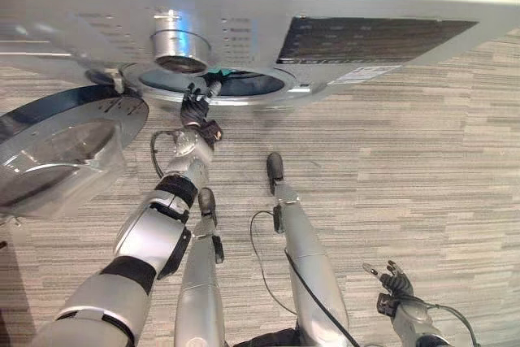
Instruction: Grab the laundry basket,head to the washer,open it,put in the laundry and shut it.
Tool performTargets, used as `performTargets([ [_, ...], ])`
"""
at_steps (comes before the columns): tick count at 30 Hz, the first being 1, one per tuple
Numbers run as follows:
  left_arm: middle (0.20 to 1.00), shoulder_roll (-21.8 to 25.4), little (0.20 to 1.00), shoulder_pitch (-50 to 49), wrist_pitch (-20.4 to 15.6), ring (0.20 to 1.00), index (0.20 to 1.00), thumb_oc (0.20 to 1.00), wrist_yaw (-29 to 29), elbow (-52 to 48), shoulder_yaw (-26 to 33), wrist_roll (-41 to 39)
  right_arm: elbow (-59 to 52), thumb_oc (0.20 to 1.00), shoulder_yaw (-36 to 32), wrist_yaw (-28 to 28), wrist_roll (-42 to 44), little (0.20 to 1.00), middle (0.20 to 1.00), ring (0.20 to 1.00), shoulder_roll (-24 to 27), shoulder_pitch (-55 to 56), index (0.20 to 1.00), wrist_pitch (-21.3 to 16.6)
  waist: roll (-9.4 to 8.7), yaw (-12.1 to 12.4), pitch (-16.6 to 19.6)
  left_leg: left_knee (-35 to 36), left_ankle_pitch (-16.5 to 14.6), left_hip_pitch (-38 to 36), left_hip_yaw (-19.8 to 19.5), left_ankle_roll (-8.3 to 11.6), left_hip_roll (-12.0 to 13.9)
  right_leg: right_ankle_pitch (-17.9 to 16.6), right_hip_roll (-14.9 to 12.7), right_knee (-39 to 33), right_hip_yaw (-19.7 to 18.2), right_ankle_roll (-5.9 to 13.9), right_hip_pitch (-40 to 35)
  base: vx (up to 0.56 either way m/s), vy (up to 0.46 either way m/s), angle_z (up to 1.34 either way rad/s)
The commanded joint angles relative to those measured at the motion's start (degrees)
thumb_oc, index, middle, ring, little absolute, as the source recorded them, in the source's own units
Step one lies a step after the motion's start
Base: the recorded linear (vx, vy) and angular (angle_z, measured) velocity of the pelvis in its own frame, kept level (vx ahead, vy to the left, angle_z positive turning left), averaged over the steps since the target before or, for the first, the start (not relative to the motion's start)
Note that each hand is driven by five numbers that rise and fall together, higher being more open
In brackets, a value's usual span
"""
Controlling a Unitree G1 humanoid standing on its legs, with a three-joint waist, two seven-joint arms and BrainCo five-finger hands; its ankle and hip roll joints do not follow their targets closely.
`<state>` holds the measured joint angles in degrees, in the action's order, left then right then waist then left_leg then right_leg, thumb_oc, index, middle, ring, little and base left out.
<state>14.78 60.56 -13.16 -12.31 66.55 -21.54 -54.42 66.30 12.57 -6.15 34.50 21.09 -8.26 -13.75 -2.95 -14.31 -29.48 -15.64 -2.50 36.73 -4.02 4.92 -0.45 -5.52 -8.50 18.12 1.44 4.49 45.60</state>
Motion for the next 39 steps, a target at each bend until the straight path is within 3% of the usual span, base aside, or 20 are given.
performTargets([
  [1,1.000,2.24,1.000,5.61,-0.10,1.000,1.000,1.000,1.33,1.18,1.79,6.30,1.10,1.000,-0.15,-0.30,-0.96,1.000,1.000,1.000,4.83,3.42,1.000,1.04,1.90,-3.38,-0.32,-8.01,-3.88,2.25,1.99,0.03,1.79,-0.42,1.44,-4.44,-1.29,2.16,-1.50,-0.01,0.075,-0.04],
  [8,1.000,0.15,1.000,-0.85,-0.49,1.000,1.000,1.000,2.06,-0.34,3.09,6.71,1.95,1.000,-0.27,-0.15,-3.46,1.000,1.000,1.000,4.38,6.01,1.000,1.09,2.41,-2.84,-0.32,-8.01,-3.38,0.82,1.69,-0.01,1.84,0.59,1.37,-2.88,-1.31,2.10,-2.48,0.00,0.001,-0.07],
  [13,1.000,-3.75,1.000,-18.42,-0.29,1.000,1.000,1.000,3.76,-8.29,2.86,8.29,3.39,1.000,-2.60,-0.98,-7.51,1.000,1.000,1.000,3.42,7.31,1.000,2.30,3.90,-0.30,-0.32,-5.75,-2.95,-6.08,0.67,0.22,2.00,3.16,0.55,-0.85,0.20,1.86,-8.45,0.06,-0.009,0.09],
  [16,1.000,-5.32,1.000,-30.60,0.80,1.000,1.000,1.000,6.04,-15.76,0.06,9.60,4.42,1.000,-6.07,-1.45,-8.32,1.000,1.000,1.000,3.09,7.28,1.000,3.04,5.71,1.64,-0.08,-1.18,-1.71,-13.63,-1.09,0.42,1.70,4.05,-0.31,-1.56,2.79,1.80,-16.33,0.07,0.011,0.33],
  [20,1.000,-3.84,1.000,-37.79,2.15,1.000,1.000,1.000,7.45,-20.39,-0.88,12.47,5.55,1.000,-8.14,-1.25,-9.60,1.000,1.000,1.000,2.89,8.74,1.000,3.92,6.97,3.10,2.59,5.29,0.45,-19.64,-2.43,0.56,2.16,4.13,-1.09,-4.06,5.76,2.10,-22.37,0.09,0.030,0.59],
  [23,1.000,-3.88,1.000,-43.74,3.91,1.000,1.000,1.000,8.46,-22.70,-3.72,22.80,8.02,1.000,-9.02,-1.29,-11.90,1.000,1.000,1.000,1.36,9.04,1.000,4.95,8.04,5.17,6.89,11.64,2.52,-26.18,-3.59,0.77,3.42,4.12,-1.97,-7.51,8.72,2.61,-29.27,0.08,0.060,0.44],
  [28,1.000,-3.03,1.000,-49.11,5.60,1.000,1.000,1.000,9.51,-28.17,-4.76,29.94,9.36,1.000,-8.66,-1.22,-16.43,1.000,1.000,1.000,0.93,9.83,1.000,6.27,8.47,6.66,11.06,15.56,3.16,-31.60,-4.19,0.78,4.51,3.81,-2.57,-10.90,10.44,3.00,-35.43,0.06,0.091,0.18],
  [32,1.000,1.41,1.000,-52.97,5.89,1.000,1.000,1.000,11.00,-39.26,-2.20,33.51,7.77,1.000,-8.23,-0.06,-19.39,1.000,1.000,1.000,0.17,12.08,1.000,6.88,8.31,7.94,14.87,17.29,2.81,-35.20,-4.72,0.48,4.51,3.38,-3.22,-13.47,11.96,3.83,-40.23,0.09,0.108,0.24],
  [35,1.000,9.78,1.000,-60.62,6.34,1.000,1.000,1.000,12.56,-51.08,5.28,35.11,3.92,1.000,-5.49,1.89,-22.82,1.000,1.000,1.000,-1.77,15.63,1.000,6.75,6.58,10.96,19.03,19.29,2.22,-38.46,-6.47,-0.38,4.21,3.61,-3.35,-15.01,13.51,4.21,-44.59,0.15,0.049,0.23],
  [39,1.000,14.01,1.000,-67.44,5.42,1.000,1.000,1.000,12.54,-58.46,15.40,34.42,3.59,1.000,-4.23,3.38,-26.46,1.000,1.000,1.000,-3.52,18.49,1.000,7.01,5.50,13.04,20.98,19.73,1.86,-39.03,-7.88,-1.12,3.53,3.27,-3.83,-15.66,14.43,4.77,-46.05,0.07,0.053,0.28],
])
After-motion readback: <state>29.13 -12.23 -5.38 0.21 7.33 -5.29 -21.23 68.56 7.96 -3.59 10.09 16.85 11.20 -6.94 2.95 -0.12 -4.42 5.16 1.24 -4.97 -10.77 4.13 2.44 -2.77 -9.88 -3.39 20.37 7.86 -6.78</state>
